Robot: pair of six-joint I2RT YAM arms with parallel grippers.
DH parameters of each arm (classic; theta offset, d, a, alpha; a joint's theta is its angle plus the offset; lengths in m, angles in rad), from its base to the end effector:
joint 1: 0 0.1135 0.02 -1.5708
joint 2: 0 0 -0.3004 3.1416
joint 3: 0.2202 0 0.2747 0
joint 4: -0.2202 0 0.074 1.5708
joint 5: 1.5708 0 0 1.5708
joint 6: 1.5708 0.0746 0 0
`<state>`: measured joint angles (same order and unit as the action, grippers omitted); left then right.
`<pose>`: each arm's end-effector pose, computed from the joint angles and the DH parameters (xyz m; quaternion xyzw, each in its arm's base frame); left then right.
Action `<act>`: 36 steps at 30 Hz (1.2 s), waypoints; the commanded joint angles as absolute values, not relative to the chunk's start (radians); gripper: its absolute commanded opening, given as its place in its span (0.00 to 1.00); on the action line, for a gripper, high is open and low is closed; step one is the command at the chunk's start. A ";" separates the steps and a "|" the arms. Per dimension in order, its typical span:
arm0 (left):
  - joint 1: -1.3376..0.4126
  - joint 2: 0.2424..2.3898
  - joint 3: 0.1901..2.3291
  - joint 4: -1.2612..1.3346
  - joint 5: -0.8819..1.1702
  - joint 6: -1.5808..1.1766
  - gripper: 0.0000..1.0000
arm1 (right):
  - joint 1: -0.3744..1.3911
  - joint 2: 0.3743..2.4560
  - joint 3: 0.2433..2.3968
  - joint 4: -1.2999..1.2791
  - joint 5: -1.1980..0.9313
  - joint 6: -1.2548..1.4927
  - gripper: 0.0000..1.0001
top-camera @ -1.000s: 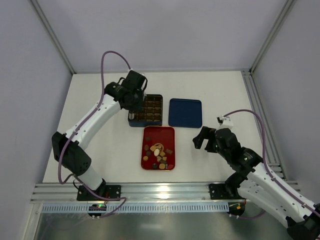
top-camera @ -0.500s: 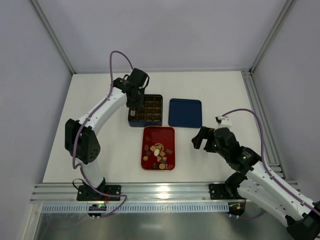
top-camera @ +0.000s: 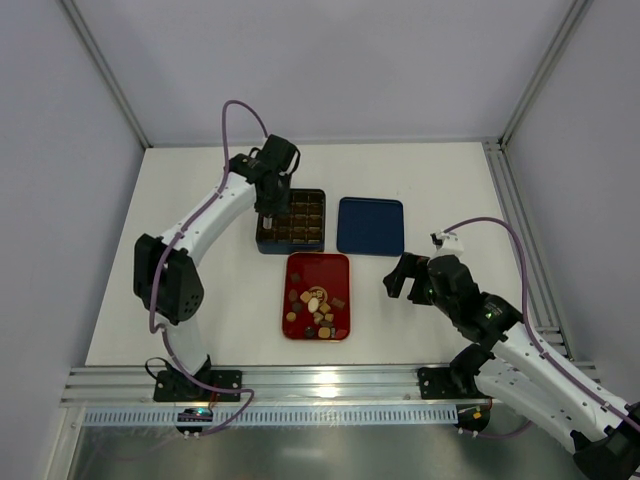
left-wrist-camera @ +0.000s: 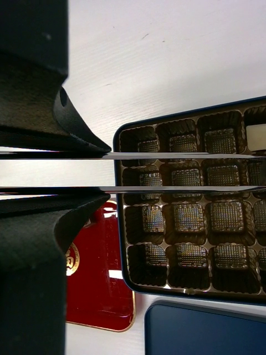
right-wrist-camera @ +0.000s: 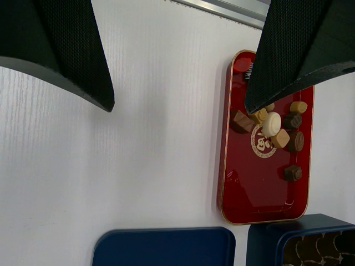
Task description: Pack the chocolate
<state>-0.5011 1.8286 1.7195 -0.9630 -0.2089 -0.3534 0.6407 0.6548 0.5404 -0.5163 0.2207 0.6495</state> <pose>0.3932 -0.1978 0.3054 0.0455 0.9631 -0.0097 0.2652 0.1488 0.0906 0.2389 0.0538 0.8859 0.1922 0.4187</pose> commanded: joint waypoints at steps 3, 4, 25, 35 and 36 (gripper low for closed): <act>-0.491 1.832 1.763 -0.930 -0.212 -0.333 0.32 | 0.644 0.647 0.552 -0.482 0.221 0.644 1.00; -0.491 1.830 1.761 -0.928 -0.212 -0.331 0.33 | 0.644 0.649 0.552 -0.479 0.219 0.644 1.00; -0.491 1.775 1.786 -0.969 -0.163 -0.333 0.39 | 0.644 0.650 0.571 -0.483 0.222 0.638 1.00; -0.514 1.539 1.595 -1.005 -0.080 -0.357 0.39 | 0.643 0.630 0.555 -0.474 0.224 0.653 1.00; -0.520 1.490 1.556 -1.006 -0.072 -0.362 0.40 | 0.644 0.630 0.554 -0.474 0.224 0.653 1.00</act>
<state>-0.5045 1.6028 1.6108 -0.9936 -0.1104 -0.3443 0.6407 0.6453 0.5407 -0.5152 0.2207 0.6502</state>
